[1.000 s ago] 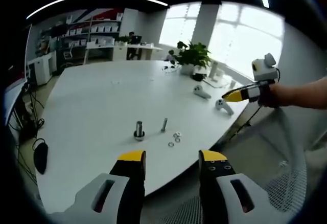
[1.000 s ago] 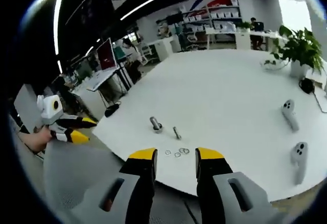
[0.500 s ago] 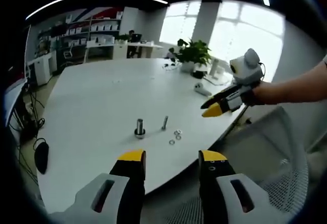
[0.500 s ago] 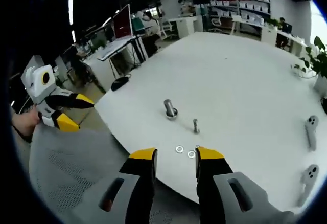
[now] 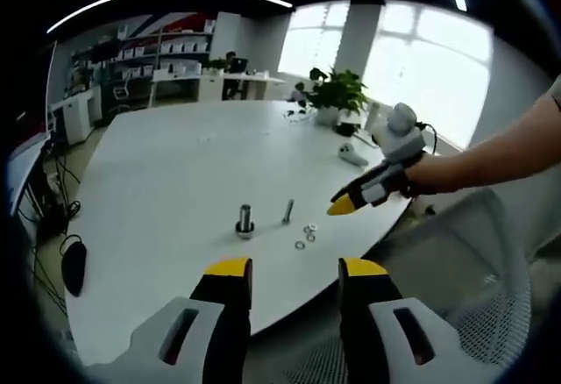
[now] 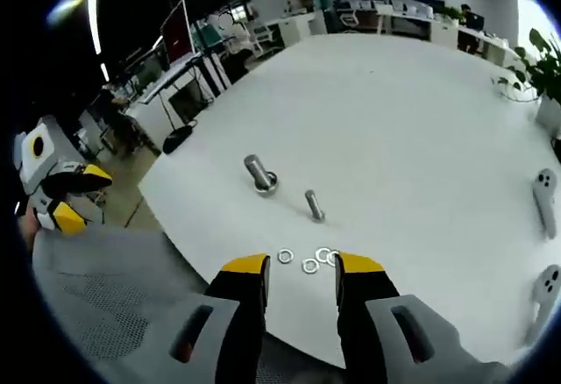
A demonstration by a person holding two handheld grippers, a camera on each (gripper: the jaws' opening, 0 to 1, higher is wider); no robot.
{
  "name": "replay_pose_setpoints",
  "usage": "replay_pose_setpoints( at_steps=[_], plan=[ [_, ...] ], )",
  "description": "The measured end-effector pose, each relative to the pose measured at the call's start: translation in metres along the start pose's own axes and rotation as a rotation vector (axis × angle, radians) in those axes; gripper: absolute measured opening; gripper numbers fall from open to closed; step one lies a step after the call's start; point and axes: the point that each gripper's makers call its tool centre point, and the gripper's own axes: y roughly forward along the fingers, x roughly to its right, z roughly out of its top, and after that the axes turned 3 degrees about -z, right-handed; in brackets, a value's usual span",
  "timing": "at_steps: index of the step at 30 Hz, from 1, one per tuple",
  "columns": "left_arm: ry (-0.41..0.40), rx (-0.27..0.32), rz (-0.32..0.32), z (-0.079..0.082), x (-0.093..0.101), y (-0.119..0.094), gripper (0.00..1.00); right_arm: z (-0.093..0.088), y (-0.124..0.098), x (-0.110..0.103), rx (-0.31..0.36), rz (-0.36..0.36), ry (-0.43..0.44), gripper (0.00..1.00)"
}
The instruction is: Place the washer onto the threaded stud by aligning its center hole with the stud, sliding it down to the base, and recovering from edge contact or off-axis alignment until the washer reaches the visible bottom stop.
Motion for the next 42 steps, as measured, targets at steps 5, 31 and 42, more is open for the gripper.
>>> replay_pose_setpoints(
  at_steps=[5,31,42],
  plan=[
    [-0.003,-0.018,0.0,-0.004,0.0,0.001,0.37,0.01,0.009,-0.003,0.025,0.036,0.107,0.32],
    [-0.006,-0.022,0.002,-0.005,0.0,0.0,0.35,-0.028,0.053,0.035,-0.203,-0.119,-0.217,0.25],
    [-0.009,-0.028,0.008,-0.006,-0.002,0.001,0.35,-0.033,0.06,0.038,-0.23,-0.061,-0.289,0.2]
  ],
)
